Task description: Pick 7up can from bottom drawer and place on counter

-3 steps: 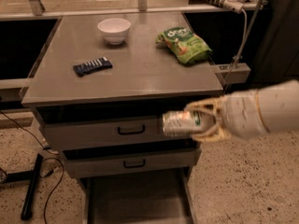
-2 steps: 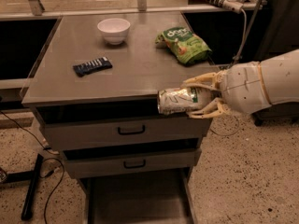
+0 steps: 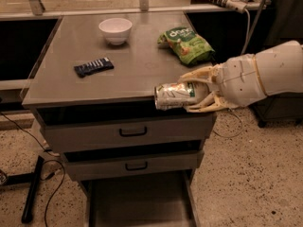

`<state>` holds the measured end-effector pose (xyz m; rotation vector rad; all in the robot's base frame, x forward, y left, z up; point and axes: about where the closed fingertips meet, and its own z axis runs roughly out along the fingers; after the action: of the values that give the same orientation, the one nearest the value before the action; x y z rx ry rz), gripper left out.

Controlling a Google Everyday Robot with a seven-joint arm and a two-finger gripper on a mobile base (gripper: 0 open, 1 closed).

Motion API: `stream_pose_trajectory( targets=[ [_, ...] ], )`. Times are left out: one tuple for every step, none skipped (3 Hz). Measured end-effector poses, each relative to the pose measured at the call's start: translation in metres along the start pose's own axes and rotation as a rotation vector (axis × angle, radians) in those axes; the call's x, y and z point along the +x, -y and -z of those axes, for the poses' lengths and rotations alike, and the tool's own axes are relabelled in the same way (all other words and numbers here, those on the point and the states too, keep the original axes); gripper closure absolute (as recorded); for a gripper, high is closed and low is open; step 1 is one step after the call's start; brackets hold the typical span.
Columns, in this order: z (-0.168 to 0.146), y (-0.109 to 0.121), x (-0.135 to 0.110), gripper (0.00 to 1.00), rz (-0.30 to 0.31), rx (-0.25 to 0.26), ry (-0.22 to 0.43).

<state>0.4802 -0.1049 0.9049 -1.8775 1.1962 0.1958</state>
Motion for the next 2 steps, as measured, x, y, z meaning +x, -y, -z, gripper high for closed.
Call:
stream_pose_trajectory(
  targets=[
    [-0.018,0.038,0.012,1.00,0.008,-0.030,0.018],
    [-0.051,0.084,0.018,1.00,0.009,-0.073,0.077]
  ],
)
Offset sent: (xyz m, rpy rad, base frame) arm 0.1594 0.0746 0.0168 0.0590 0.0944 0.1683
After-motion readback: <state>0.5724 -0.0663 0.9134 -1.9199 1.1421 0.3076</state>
